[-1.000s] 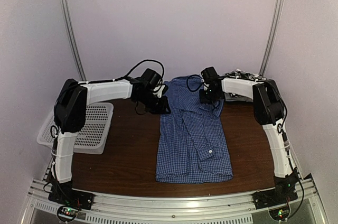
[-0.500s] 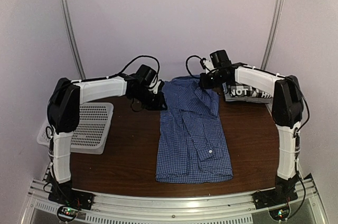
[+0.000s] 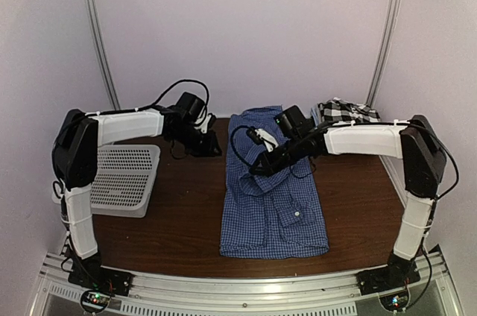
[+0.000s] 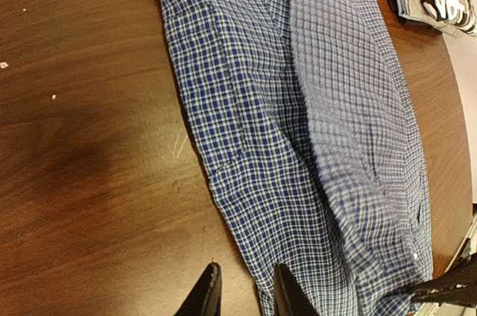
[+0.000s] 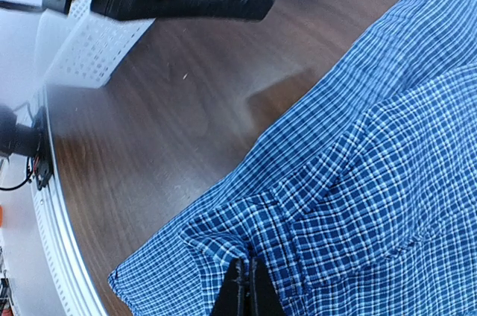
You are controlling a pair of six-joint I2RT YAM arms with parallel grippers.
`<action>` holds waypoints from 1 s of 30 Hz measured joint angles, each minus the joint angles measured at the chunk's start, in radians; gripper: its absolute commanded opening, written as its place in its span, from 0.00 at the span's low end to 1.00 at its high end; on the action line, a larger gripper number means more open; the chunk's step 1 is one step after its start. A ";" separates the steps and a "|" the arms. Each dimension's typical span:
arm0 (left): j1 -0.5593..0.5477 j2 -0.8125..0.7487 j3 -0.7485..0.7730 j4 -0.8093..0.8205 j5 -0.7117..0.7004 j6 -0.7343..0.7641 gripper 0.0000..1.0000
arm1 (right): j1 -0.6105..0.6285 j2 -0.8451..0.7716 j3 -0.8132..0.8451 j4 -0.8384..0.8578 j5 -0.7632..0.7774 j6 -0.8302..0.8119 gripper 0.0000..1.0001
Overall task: Fold and stack the long sleeve shirts
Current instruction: Fold the sleeve of the rectangle-folded shirt.
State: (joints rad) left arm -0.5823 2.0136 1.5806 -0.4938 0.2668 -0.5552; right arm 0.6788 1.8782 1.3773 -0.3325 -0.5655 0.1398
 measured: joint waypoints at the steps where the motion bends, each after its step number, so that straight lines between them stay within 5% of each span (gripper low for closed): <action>1: 0.000 -0.003 -0.005 0.001 0.000 0.000 0.25 | 0.016 -0.006 -0.024 0.006 -0.009 0.003 0.00; 26: 0.000 -0.037 -0.104 0.056 0.034 0.000 0.25 | 0.168 -0.027 -0.167 0.126 -0.047 0.093 0.00; 30: 0.000 -0.040 -0.119 0.072 0.047 0.000 0.26 | 0.173 -0.027 -0.187 0.126 -0.047 0.101 0.26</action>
State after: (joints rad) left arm -0.5823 1.9732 1.4620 -0.4213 0.3138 -0.5552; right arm 0.8520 1.8507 1.1900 -0.2066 -0.6121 0.2405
